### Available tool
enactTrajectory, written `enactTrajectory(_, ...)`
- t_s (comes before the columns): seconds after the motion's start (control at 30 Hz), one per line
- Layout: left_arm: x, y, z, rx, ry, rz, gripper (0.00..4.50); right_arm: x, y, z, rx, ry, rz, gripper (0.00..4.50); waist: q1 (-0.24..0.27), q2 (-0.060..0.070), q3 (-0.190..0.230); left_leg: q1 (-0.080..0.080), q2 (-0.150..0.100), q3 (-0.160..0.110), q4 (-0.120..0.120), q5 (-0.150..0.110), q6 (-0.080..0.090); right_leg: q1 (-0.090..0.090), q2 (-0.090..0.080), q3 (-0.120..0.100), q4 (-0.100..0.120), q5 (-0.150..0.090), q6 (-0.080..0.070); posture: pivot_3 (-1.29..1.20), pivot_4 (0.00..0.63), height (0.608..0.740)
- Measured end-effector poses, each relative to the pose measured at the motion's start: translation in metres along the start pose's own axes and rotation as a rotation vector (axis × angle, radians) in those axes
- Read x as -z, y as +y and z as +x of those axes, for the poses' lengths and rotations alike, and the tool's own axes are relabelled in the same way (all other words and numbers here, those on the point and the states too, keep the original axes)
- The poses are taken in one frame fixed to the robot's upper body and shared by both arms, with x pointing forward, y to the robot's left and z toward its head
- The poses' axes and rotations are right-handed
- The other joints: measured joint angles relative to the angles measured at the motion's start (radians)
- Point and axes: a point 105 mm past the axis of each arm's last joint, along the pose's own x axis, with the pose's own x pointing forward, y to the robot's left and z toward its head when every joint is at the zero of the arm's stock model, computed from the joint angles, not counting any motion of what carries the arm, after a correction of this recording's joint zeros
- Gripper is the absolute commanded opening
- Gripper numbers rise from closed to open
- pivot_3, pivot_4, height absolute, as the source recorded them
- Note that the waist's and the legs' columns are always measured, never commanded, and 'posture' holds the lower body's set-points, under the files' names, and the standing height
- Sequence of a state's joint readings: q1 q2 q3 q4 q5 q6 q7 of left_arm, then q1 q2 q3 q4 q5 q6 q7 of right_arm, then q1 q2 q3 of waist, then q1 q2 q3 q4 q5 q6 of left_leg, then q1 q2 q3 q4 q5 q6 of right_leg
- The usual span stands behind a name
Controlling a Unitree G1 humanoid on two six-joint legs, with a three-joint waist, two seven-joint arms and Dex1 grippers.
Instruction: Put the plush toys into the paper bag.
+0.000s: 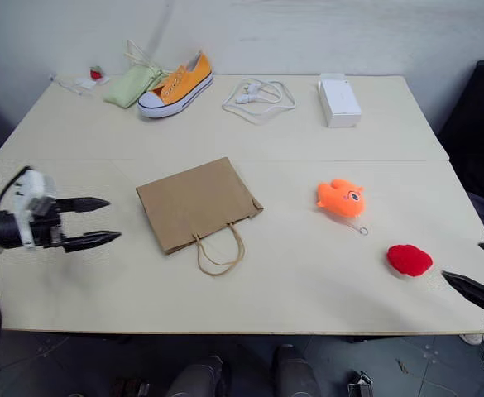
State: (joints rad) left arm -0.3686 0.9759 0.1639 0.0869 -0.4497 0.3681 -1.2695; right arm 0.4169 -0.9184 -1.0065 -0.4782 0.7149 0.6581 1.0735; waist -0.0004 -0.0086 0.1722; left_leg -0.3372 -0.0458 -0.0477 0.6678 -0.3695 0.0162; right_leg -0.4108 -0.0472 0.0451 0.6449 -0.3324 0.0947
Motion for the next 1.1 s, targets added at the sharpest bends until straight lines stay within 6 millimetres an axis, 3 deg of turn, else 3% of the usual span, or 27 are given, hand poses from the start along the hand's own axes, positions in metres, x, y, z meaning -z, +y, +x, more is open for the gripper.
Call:
enactTrajectory(0.13,-0.025,-0.027,0.046,0.268,-0.003,0.234,4.50,-0.028,0.060,0.035,-0.251,-0.016,-0.116,4.46,0.003,0.000,0.000,0.000,0.001,-0.001,0.000,0.002,-0.003,0.000,0.002,-0.001,0.000,0.000,0.000,0.00,0.150,0.740)
enactTrajectory(0.23,-0.021,-0.039,0.076,0.392,0.032,0.408,4.50,-0.027,0.099,0.050,-0.381,0.000,-0.184,4.46,0.010,0.000,0.000,-0.002,0.001,-0.001,0.002,0.002,-0.002,-0.001,0.002,-0.001,0.000,0.000,0.000,0.00,0.150,0.740)
enactTrajectory(0.37,-0.027,-0.045,0.115,0.482,-0.018,0.501,4.50,-0.025,0.121,0.063,-0.453,-0.012,-0.216,4.46,0.023,-0.001,0.000,-0.016,0.001,-0.002,0.019,-0.001,0.002,-0.007,0.002,-0.003,0.002,0.002,0.004,0.00,0.150,0.740)
enactTrajectory(0.53,-0.030,-0.039,0.139,0.486,-0.031,0.609,4.50,-0.009,0.135,0.080,-0.474,0.010,-0.233,4.46,0.026,-0.001,-0.001,-0.019,0.000,-0.002,0.026,-0.002,0.003,-0.009,0.002,-0.003,0.003,0.003,0.005,0.00,0.150,0.740)
enactTrajectory(0.63,-0.032,-0.042,0.147,0.510,-0.049,0.636,3.90,-0.012,0.136,0.090,-0.439,-0.022,-0.243,4.50,0.025,-0.002,-0.001,-0.020,0.000,-0.003,0.026,-0.002,0.003,-0.009,0.002,-0.003,0.003,0.003,0.005,0.00,0.150,0.740)
enactTrajectory(0.8,-0.029,-0.043,0.153,0.552,-0.050,0.658,2.52,-0.017,0.126,0.101,-0.337,-0.058,-0.247,4.50,0.025,-0.002,-0.001,-0.023,0.000,-0.002,0.028,-0.002,0.003,-0.014,0.002,-0.003,0.007,0.003,0.005,0.00,0.150,0.740)
enactTrajectory(1.03,-0.027,-0.039,0.164,0.550,-0.039,0.674,0.26,-0.013,0.123,0.102,-0.311,-0.039,-0.226,4.50,0.027,-0.002,-0.001,-0.032,-0.001,-0.004,0.033,-0.002,0.003,-0.020,0.002,-0.005,0.010,0.003,0.005,0.00,0.150,0.740)
enactTrajectory(1.1,-0.033,-0.035,0.165,0.525,-0.050,0.660,0.02,-0.014,0.120,0.101,-0.290,-0.051,-0.218,4.50,0.026,-0.002,-0.001,-0.031,-0.001,-0.004,0.033,-0.002,0.003,-0.020,0.002,-0.005,0.011,0.003,0.005,0.00,0.150,0.740)
